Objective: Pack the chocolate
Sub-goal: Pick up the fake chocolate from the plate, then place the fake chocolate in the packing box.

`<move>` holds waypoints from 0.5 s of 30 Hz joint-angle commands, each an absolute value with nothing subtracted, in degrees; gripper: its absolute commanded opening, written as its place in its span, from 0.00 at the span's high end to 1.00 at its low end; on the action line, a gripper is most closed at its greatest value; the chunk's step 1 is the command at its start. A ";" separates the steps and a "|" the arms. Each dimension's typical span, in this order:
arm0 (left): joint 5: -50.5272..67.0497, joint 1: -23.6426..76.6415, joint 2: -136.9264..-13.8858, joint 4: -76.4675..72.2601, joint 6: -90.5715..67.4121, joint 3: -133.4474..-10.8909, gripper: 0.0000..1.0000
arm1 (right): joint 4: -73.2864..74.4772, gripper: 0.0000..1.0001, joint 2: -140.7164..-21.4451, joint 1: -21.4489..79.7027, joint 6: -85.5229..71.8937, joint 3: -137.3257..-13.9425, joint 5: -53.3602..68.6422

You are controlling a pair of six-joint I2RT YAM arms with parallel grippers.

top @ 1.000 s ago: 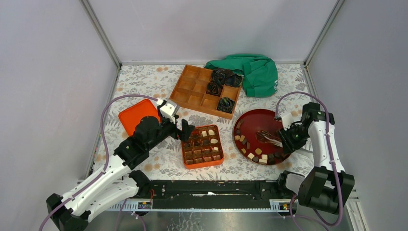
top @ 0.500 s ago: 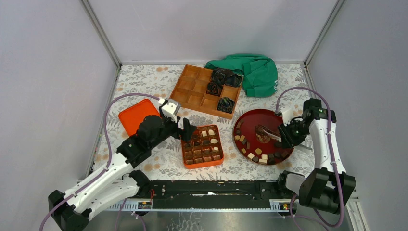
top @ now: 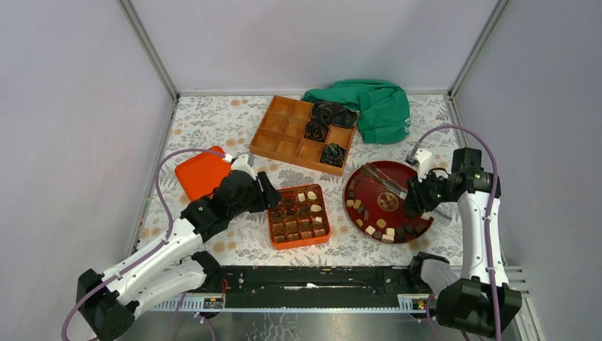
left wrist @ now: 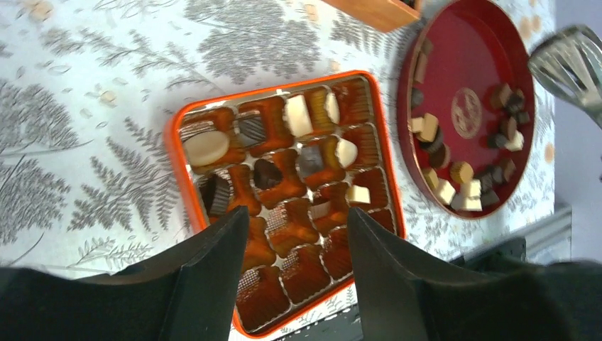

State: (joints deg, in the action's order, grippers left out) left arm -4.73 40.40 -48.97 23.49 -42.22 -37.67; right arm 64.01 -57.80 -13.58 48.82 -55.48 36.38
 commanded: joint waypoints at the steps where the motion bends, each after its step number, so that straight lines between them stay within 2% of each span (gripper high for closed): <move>1: -14.63 40.25 -50.25 28.40 -51.82 -36.43 0.40 | 59.65 0.97 -57.65 -13.27 48.17 -53.52 43.74; 6: -18.16 40.34 -55.70 30.27 -52.29 -36.20 0.46 | 58.34 0.96 -57.18 -13.27 48.38 -52.32 44.30; 15: -15.65 40.32 -62.05 25.02 -49.88 -34.67 0.52 | 57.76 0.96 -58.53 -13.27 49.22 -51.42 45.06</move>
